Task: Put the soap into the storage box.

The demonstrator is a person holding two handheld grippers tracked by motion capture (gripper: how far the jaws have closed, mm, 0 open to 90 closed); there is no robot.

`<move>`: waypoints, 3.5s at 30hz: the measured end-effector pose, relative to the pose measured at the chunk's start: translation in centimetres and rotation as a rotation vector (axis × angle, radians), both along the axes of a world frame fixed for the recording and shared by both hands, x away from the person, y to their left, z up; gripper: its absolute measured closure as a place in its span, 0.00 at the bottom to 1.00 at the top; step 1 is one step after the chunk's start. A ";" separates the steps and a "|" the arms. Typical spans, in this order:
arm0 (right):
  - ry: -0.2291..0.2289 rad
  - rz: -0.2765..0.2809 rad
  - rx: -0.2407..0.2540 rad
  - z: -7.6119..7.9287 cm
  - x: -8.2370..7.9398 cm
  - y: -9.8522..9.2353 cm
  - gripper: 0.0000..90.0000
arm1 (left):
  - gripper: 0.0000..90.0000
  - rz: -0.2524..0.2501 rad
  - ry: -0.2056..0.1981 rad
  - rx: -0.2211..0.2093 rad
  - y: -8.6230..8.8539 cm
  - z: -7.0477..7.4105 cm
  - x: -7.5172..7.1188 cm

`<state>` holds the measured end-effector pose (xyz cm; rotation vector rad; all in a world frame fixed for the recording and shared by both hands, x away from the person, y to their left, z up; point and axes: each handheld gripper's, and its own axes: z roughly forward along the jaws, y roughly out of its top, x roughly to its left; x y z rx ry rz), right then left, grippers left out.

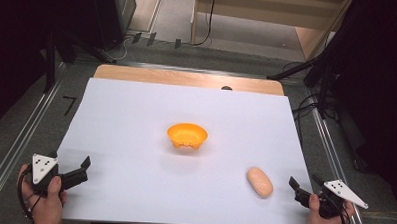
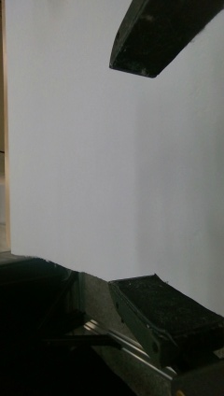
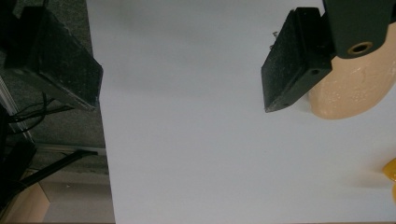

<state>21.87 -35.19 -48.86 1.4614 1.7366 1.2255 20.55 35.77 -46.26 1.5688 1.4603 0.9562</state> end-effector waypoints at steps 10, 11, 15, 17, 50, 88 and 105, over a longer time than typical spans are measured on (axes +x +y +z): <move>0.021 0.020 -0.014 0.1 0.2 0.1 0.15 | 0.00 -0.003 0.013 0.003 0.0 0.0 0.1; 0.029 0.037 -0.007 0.2 0.3 0.1 0.14 | 0.00 -0.005 0.015 0.004 0.0 0.0 0.1; 0.050 0.087 -0.004 0.4 0.4 0.3 0.14 | 0.00 -0.005 0.016 0.007 0.0 0.0 0.1; 0.069 0.099 -0.025 0.6 0.5 0.4 0.14 | 0.00 -0.006 0.014 0.007 -0.1 0.0 0.1; 0.422 0.239 -0.278 3.4 1.3 5.0 0.15 | 0.00 -0.027 0.036 0.014 -0.2 0.0 0.3; 0.531 0.246 -0.248 2.3 3.7 11.4 0.24 | 0.00 -0.042 0.050 0.027 -0.3 -0.1 0.4; 0.528 0.277 -0.306 2.3 3.9 11.4 0.37 | 0.00 -0.039 0.046 0.026 -0.3 0.0 0.4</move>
